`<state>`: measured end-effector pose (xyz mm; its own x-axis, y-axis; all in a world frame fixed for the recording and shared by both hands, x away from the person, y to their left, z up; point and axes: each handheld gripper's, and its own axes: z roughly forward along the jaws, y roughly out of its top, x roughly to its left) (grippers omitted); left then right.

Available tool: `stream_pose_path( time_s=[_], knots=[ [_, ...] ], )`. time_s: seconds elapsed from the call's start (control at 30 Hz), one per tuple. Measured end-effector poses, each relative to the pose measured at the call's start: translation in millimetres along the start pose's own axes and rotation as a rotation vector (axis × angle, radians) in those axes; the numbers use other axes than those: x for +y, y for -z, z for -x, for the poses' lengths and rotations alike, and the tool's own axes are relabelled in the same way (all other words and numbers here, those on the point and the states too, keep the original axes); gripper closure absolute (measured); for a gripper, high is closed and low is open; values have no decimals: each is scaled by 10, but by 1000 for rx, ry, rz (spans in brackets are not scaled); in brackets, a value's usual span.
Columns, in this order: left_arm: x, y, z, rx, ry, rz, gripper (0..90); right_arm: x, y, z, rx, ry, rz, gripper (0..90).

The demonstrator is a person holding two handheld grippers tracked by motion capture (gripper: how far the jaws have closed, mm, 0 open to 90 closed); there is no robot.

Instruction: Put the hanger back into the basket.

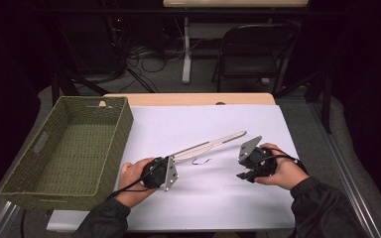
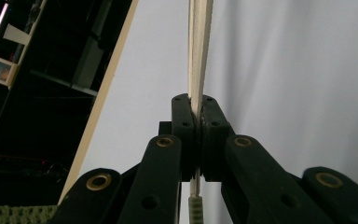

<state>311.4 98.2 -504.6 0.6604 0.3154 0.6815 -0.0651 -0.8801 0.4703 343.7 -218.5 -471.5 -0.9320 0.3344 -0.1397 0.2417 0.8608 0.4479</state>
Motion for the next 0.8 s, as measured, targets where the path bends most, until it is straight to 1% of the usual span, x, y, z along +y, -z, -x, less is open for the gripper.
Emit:
stream_pose_path(
  time_s=[0.03, 0.07, 0.1, 0.13, 0.17, 0.2, 0.23, 0.27, 0.3, 0.33, 0.37, 0.4, 0.43, 0.47, 0.5, 0.53, 0.57, 0.63, 0.67, 0.73, 0.8],
  knots=[
    [24, 19, -11, 7, -6, -6, 874, 0, 16, 3, -2, 8, -10, 528],
    [47, 36, -10, 13, 6, -8, 875, -14, 9, -7, 0, -5, 13, 527],
    [69, 53, -20, 12, 8, -17, 874, -20, 20, -3, -1, 3, 10, 526],
    [91, 75, -33, 20, 4, -28, 875, -35, 20, -15, -4, -12, 27, 524],
    [110, 88, -42, 19, 12, -32, 874, -40, 39, -9, -3, -3, 10, 524],
    [128, 100, -51, 21, 20, -35, 874, -55, 34, -23, -11, -14, 27, 523],
    [144, 116, -64, 26, 20, -39, 874, -64, 42, -27, -15, -13, 31, 521],
    [160, 127, -75, 29, 20, -43, 874, -68, 65, -29, -8, -18, 17, 519],
    [176, 140, -82, 34, 23, -45, 874, -80, 58, -31, -17, -10, 38, 518],
    [194, 160, -96, 41, 12, -56, 874, -86, 69, -38, -20, -13, 30, 518],
    [209, 174, -109, 44, 9, -61, 874, -98, 62, -44, -21, -17, 49, 517],
    [220, 183, -119, 45, 18, -61, 874, -106, 64, -46, -21, -15, 47, 516],
    [231, 194, -133, 46, 17, -61, 874, -107, 77, -43, -18, -8, 25, 515],
    [239, 201, -139, 45, 23, -61, 874, -120, 62, -55, -29, -18, 48, 514],
    [247, 215, -154, 45, 14, -69, 874, -125, 61, -56, -30, -17, 46, 513],
    [250, 219, -160, 43, 13, -68, 874, -127, 65, -54, -28, -13, 39, 513],
    [252, 221, -163, 41, 11, -69, 874, -133, 60, -57, -30, -13, 46, 513],
    [254, 224, -181, 23, 8, -85, 874, -139, 54, -64, -29, -19, 45, 513],
    [251, 217, -185, 14, 28, -82, 874, -139, 52, -63, -30, -16, 43, 513],
    [247, 216, -217, -4, 51, -88, 874, -140, 45, -64, -28, -16, 40, 513],
    [240, 210, -257, -40, 100, -84, 874, -137, 43, -68, -34, -19, 37, 513]
  ],
)
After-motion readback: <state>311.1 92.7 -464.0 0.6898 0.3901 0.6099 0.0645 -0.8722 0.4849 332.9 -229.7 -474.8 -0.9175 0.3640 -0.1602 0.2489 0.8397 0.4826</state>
